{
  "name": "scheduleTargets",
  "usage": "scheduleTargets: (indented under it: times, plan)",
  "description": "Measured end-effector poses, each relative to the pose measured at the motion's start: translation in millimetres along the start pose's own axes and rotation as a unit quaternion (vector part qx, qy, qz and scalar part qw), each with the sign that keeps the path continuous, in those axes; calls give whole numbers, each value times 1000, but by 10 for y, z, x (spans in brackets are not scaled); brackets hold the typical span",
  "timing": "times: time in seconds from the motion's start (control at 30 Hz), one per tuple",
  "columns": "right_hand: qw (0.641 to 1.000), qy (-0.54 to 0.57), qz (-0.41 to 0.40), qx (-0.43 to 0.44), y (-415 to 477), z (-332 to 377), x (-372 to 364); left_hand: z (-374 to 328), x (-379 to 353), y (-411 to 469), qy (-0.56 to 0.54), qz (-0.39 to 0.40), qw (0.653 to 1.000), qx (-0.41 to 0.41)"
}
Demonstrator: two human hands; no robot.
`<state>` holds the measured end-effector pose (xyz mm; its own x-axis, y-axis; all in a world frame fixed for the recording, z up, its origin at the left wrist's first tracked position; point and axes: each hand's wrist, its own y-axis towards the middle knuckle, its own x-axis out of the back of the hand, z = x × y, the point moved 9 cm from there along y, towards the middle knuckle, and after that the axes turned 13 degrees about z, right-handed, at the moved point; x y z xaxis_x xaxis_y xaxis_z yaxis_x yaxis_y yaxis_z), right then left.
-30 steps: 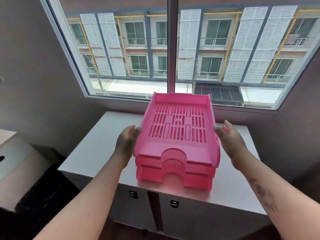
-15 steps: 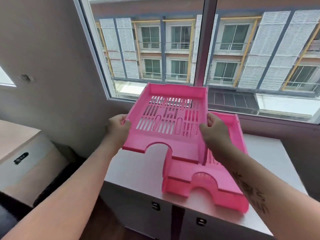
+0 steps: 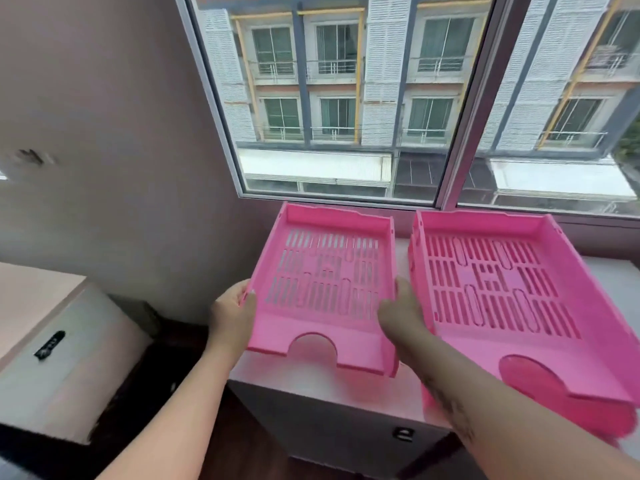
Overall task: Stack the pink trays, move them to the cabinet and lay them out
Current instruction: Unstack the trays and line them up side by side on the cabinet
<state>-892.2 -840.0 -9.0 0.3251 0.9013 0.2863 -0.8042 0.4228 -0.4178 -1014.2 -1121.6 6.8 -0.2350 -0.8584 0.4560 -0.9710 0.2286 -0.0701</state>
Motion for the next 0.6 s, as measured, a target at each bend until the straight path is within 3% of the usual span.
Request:
scheduleTargets:
  times: [0.27,0.43,0.6]
  plan:
    - [997,-77,-16,-8,154,-108,-8,468,-134,-28,-3,11,997,81]
    - [980,-167,-51,100,149,673,432,-337,-73,234,25,-26,999,-23]
    - [972,-151,-125,131,94,951,1328,-1189,-809,346,50,56,991,-112]
